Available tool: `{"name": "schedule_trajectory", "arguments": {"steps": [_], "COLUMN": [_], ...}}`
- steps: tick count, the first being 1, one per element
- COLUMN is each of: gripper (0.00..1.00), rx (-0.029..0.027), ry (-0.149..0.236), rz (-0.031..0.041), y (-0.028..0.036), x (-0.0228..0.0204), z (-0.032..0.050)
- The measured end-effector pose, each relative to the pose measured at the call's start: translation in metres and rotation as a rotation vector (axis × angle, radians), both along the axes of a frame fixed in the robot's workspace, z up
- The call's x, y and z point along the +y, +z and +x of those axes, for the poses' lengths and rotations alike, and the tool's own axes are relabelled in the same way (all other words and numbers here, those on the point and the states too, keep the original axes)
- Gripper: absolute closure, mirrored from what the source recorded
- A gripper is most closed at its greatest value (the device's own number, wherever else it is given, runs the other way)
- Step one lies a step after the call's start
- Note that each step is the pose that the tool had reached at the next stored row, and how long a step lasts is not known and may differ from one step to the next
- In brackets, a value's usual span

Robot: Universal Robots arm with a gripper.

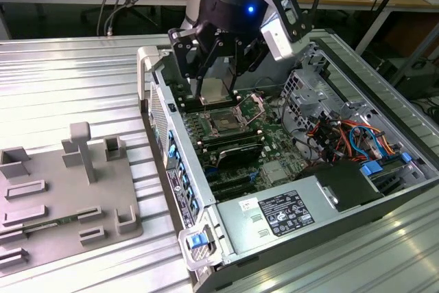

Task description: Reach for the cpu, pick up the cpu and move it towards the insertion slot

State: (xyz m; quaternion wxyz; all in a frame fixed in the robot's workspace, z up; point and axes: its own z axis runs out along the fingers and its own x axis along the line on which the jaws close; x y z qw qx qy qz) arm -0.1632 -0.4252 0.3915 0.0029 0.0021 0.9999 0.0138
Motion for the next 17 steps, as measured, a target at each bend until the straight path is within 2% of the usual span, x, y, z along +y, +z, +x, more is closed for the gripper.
{"name": "schedule_trajectory", "arguments": {"steps": [5,7,9,12,17], "gripper": [0.45,0.45,0.45,0.45,0.45], "rx": [0.0,0.0,0.0,0.0001,0.0017], "ry": [0.0,0.0,0.0,0.0,0.0], "rz": [0.0,0.0,0.0,0.0,-0.0002], "y": [-0.0031,-0.0043,-0.0061,-0.0081,-0.0123], "x": [0.0038,0.0067,0.0137,0.0215,0.037], "z": [0.018,0.0265,0.0385,0.0501,0.0733]}}
